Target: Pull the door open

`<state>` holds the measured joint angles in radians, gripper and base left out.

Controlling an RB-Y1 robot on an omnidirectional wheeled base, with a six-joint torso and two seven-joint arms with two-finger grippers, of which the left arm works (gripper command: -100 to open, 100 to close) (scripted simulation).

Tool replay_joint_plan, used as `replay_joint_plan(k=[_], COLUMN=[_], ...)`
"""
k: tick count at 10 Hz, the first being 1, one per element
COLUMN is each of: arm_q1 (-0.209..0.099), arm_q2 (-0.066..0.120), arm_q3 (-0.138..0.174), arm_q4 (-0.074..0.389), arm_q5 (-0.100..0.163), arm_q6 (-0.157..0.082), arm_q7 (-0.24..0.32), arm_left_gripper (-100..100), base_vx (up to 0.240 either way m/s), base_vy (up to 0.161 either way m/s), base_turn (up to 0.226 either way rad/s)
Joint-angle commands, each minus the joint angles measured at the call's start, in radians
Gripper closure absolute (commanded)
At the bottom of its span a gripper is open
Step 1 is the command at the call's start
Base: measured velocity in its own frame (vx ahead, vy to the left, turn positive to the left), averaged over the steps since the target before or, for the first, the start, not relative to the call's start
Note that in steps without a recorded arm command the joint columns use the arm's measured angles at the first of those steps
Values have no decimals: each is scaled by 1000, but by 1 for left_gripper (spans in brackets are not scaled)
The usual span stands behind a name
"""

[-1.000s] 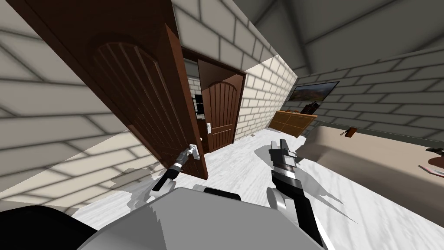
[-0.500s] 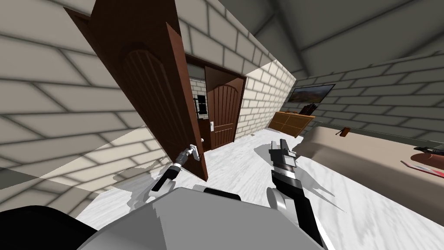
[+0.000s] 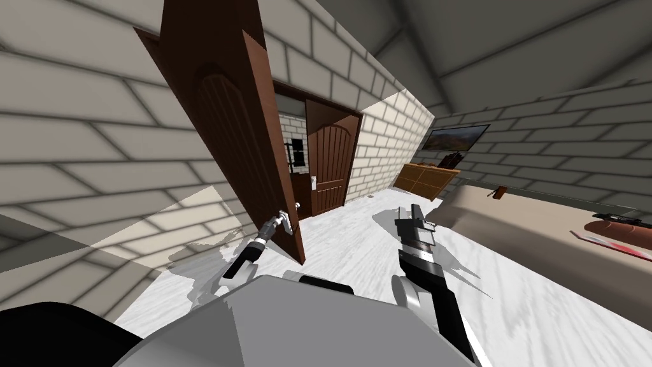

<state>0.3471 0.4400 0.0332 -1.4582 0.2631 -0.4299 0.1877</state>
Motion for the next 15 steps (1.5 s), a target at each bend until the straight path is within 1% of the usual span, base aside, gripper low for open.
replay_joint_plan(k=[1, 5, 6, 8, 12, 15], arm_q1=[11, 10, 3, 2, 2, 1], arm_q2=[-9, -8, -4, -4, -4, -3], arm_q3=[-22, -21, -17, -17, -17, -16], arm_q4=[-2, 0, 5, 5, 6, 8], arm_q5=[-5, -4, -3, -2, -2, -1], arm_q6=[-1, -2, -1, -1, -1, -2], arm_q7=[0, 0, 2, 2, 2, 3], arm_left_gripper=[100, 100, -100, -100, -100, -100], base_vx=[-174, -185, -262, -310, -250, -268], base_vy=[46, 12, 8, 21, 55, 14], base_turn=[-16, -7, -1, 3, 1, -9])
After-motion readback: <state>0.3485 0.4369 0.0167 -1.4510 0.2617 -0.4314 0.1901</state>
